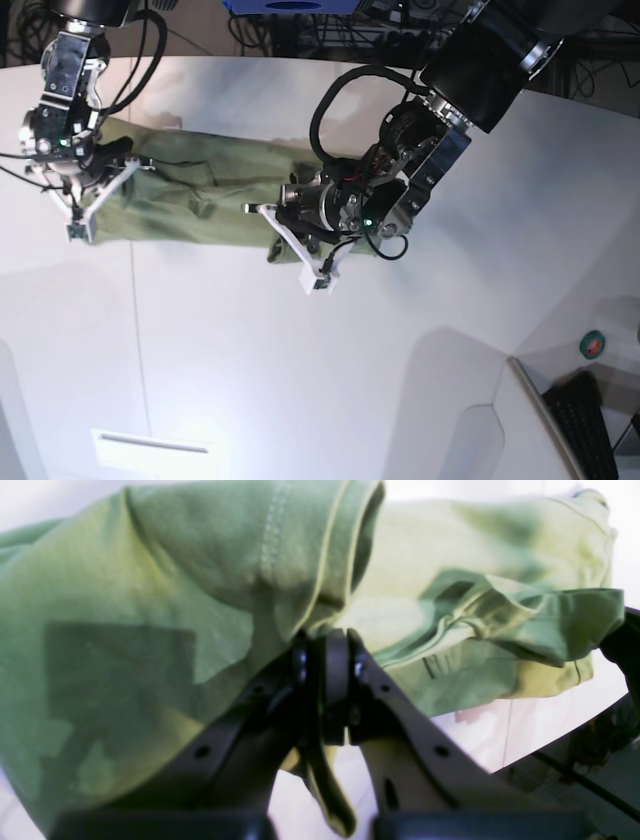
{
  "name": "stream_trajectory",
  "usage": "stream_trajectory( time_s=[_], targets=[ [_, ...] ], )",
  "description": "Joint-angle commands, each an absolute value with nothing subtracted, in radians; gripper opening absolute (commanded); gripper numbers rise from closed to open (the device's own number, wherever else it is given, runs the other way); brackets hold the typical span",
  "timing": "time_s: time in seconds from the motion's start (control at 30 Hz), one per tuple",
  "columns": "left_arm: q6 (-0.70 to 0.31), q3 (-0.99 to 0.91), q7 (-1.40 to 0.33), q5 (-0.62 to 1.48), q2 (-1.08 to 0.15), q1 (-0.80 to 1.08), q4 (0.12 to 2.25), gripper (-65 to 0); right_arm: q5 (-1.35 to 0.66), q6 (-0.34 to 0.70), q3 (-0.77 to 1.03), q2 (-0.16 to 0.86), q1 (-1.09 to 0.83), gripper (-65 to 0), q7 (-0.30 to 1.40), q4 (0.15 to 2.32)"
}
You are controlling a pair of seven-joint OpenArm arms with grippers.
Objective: Layout the t-shirt on the table in an organized manner, then fold the t-shirt properly
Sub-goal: 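Hold the strip end with the right gripper and fold the left gripper's end toward it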
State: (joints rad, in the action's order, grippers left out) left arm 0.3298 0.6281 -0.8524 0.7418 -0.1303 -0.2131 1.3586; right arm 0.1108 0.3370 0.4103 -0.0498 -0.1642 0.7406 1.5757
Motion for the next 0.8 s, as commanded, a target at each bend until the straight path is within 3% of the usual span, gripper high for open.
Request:
stream_trajectory(
  time_s=[0.0,0.77],
  targets=[
    [0.323,0.625,-0.842,0.751,-0.122,-0.231,1.372,-65.0,0.105,0.334,0.412,-0.044,-0.154,-65.0,0.727,1.593],
    [0.323,0.621,-0.944,0.751,-0.125,-0.217,1.42,-65.0,0.105,0.332,0.41,-0.045,-0.14,-65.0,0.727,1.592]
  ],
)
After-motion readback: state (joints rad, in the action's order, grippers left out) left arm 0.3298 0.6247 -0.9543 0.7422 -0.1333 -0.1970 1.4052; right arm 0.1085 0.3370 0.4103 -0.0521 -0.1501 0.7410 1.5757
